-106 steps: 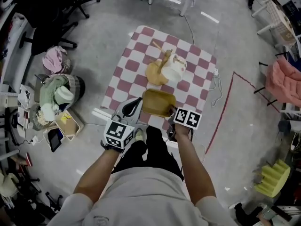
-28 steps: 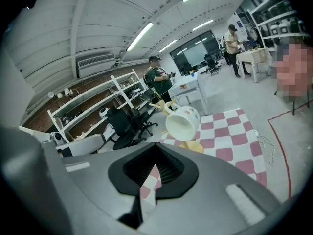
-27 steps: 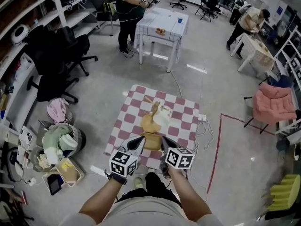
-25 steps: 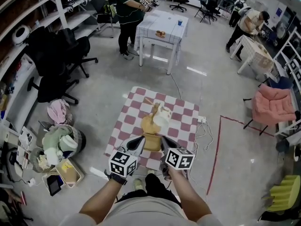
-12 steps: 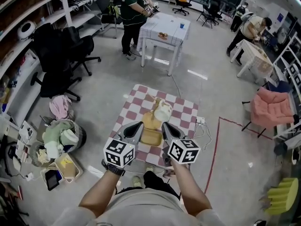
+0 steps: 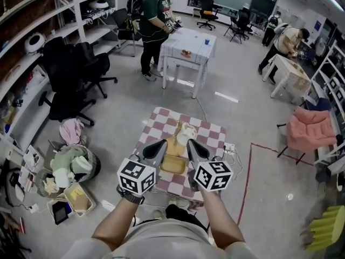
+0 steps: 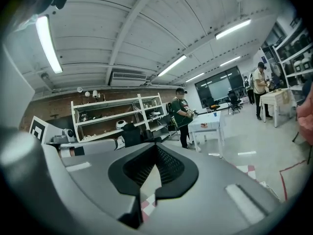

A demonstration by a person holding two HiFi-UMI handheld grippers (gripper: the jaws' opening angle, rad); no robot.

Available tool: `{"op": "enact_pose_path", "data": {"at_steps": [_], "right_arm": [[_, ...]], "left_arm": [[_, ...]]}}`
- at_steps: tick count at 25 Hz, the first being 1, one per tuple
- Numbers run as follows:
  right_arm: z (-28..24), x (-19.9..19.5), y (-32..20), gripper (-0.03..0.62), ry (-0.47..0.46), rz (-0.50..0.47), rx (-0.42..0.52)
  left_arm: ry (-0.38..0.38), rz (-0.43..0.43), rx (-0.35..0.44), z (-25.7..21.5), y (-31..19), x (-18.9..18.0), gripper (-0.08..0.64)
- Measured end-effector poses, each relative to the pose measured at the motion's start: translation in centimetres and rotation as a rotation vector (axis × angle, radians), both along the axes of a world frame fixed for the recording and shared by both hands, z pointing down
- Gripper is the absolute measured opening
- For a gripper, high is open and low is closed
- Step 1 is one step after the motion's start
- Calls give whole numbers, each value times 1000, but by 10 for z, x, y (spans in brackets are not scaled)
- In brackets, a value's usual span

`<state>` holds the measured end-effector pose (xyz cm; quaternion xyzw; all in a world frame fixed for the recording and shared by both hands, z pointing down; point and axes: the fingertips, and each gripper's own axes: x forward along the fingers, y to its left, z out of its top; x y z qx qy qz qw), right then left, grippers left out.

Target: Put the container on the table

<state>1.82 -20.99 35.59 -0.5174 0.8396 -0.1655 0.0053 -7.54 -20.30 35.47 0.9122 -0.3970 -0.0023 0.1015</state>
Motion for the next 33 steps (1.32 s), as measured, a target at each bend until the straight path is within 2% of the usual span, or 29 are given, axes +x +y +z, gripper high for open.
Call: {"op": "enact_pose_path", "data": {"at_steps": [11, 33], "right_arm": [[-27, -4, 5, 9, 26, -6, 66], [-30, -11, -2, 9, 44, -20, 70]], "left_arm": [[4, -10, 46, -25, 5, -2, 6], [3, -16, 55, -28, -3, -4, 6]]}}
